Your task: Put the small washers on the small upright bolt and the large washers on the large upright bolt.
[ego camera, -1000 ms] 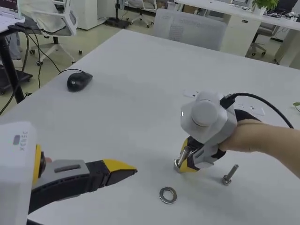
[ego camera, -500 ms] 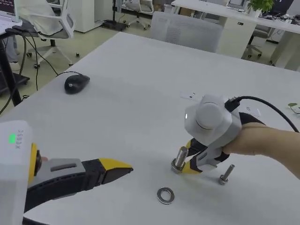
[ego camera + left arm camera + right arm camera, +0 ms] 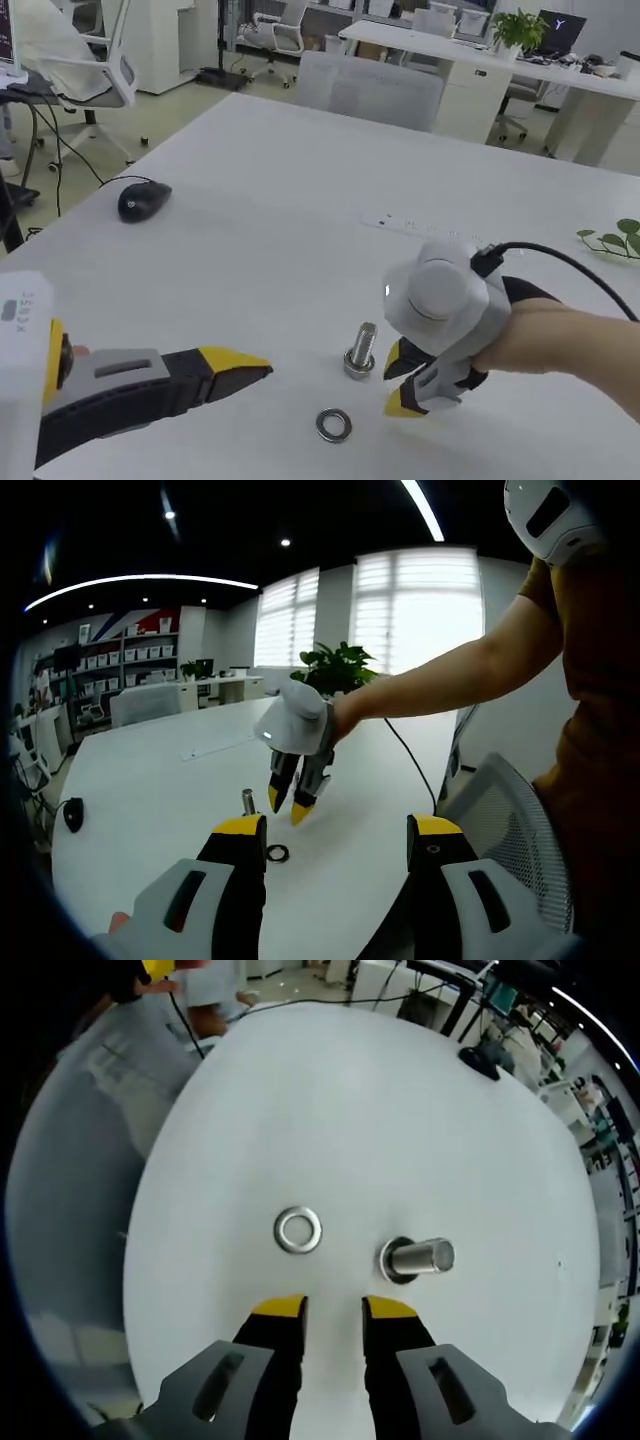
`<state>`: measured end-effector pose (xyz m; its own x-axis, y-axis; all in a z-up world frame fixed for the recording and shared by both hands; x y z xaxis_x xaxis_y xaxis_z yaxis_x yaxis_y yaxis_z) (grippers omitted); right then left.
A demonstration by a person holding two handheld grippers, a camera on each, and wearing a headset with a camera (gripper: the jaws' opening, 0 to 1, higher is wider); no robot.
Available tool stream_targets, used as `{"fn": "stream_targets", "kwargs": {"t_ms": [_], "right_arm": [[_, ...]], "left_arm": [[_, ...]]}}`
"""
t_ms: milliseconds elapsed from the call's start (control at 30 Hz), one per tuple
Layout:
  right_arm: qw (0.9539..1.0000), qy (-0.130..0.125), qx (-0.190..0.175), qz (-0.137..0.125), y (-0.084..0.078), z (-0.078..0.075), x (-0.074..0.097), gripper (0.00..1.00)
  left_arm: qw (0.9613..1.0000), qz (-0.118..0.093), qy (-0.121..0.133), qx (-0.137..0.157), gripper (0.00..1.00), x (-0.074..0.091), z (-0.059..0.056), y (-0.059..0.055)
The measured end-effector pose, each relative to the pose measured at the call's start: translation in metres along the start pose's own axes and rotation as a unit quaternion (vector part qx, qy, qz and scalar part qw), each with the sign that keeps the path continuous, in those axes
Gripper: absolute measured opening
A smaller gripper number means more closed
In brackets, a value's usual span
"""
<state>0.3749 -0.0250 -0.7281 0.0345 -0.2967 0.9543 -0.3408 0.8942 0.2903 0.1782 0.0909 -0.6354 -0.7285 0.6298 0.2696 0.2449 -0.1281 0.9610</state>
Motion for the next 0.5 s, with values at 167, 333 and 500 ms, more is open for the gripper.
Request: {"fn": "stream_targets", "kwargs": {"t_ms": [167, 333, 500], "right_arm": [[0.9999, 0.013, 0.002, -0.002, 0.007, 0.012, -0.006, 0.23], [0.9997, 0.019, 0.006, -0.011, 0.018, 0.015, -0.01, 0.23], [0.9994, 0.025, 0.014, -0.017, 0.029, 0.014, -0.016, 0.24]], "left_arm": [[1.0, -0.004, 0.002, -0.002, 0.56, 0.004, -0.003, 0.002], [0.9999, -0.009, 0.009, -0.001, 0.56, 0.008, -0.004, 0.003], [0.9999, -0.009, 0.015, -0.001, 0.56, 0.011, -0.004, 0.002]]}}
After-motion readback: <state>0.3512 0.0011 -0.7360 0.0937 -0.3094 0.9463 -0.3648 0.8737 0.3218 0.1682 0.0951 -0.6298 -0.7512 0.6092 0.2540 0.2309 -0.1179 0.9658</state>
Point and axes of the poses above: the centre of the closed fingertips' face, and the gripper's own axes: x roughly backward along the fingers, z roughly to its left, y roughly out of its top, the point moved 8 cm from there along x, roughly backward along the fingers, and after that the axes turned 3 degrees about y, right-handed, at the moved point
